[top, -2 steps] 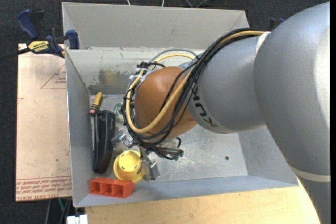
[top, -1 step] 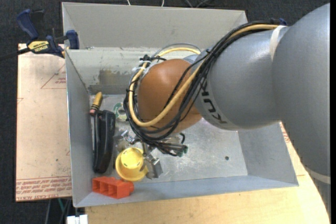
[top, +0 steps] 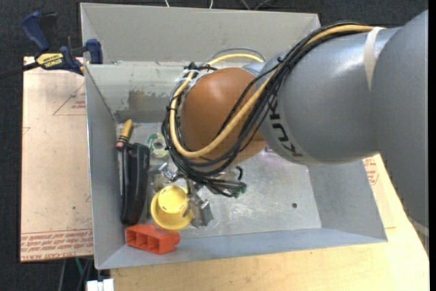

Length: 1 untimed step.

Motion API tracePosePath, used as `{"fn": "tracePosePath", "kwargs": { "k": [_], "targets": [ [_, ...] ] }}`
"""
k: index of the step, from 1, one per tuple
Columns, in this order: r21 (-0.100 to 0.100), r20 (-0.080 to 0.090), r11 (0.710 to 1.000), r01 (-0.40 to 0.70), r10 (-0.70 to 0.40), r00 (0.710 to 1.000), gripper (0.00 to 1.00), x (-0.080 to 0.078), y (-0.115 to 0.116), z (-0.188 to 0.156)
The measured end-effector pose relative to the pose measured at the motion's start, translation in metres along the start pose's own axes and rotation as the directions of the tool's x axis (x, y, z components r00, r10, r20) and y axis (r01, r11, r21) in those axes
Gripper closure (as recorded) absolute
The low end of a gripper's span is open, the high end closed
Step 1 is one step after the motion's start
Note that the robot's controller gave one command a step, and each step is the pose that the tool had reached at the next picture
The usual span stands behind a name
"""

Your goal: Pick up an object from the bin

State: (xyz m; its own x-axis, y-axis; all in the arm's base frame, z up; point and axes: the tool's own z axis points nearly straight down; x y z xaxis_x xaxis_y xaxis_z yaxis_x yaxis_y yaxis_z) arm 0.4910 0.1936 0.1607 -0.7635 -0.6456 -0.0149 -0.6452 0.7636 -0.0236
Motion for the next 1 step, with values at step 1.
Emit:
{"fn": "tracePosePath", "kwargs": {
  "k": [1],
  "targets": [
    [0.000,-0.001,1.000,-0.001,0.001,1.000,1.00,0.0001,-0.0002,-0.0103]
  ]
}}
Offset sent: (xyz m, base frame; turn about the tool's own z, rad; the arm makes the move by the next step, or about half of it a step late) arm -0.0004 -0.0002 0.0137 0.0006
